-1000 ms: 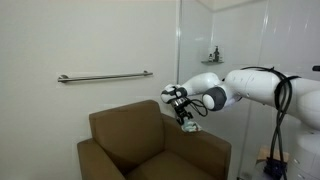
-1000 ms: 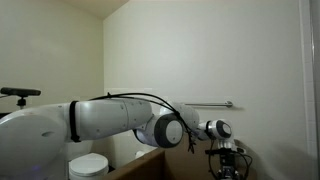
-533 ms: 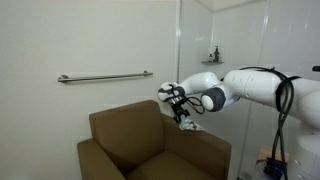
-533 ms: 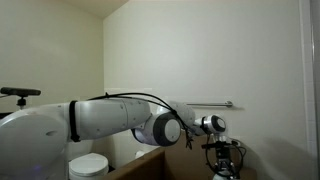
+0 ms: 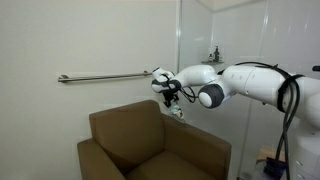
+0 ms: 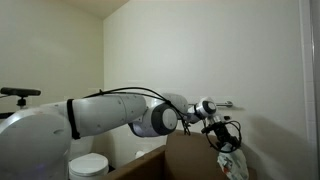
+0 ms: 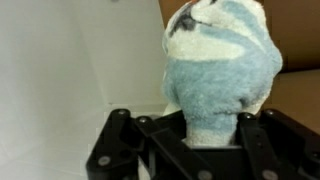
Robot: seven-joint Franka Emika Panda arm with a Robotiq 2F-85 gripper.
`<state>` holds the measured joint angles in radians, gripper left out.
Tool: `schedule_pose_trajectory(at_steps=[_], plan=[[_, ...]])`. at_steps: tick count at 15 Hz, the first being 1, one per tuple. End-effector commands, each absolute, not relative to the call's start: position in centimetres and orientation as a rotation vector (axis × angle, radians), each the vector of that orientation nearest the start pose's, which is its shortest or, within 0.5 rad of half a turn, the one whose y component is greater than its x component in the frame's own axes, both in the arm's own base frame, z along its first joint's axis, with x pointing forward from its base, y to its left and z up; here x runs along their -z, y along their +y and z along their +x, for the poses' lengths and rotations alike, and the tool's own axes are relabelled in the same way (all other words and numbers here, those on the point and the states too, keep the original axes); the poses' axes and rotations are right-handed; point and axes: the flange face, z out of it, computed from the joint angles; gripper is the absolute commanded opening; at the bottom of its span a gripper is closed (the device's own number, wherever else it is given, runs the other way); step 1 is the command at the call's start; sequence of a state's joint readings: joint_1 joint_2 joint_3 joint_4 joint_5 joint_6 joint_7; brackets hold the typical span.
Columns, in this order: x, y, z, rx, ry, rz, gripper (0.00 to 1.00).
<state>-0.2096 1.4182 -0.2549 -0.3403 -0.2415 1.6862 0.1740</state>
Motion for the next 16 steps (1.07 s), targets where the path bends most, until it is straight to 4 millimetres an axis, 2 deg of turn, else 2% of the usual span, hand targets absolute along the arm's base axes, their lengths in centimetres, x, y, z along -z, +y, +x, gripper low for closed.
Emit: schedule_pose_trajectory(at_steps=[1,4,6,9,11,12,16], plan=[[-19.9,-25.9,76.6,-0.003,0.797,-3.533,0.05],[-15.2,-26.8,75.5,-0.073,0.841,-3.455,0.05],[-10.9,-27.1,74.3,-0.173,0.831,-3.398,0.05],[-5.5,-27.1,72.1,-0.334,0.805,-3.327,0.05],[-3.5,-27.0,70.9,-0.424,0.786,-3.295,0.05],[-3.3,-27.2,70.5,-0.464,0.771,-3.292,0.05],[-4.4,-28.1,69.8,-0.579,0.761,-3.291,0.05]])
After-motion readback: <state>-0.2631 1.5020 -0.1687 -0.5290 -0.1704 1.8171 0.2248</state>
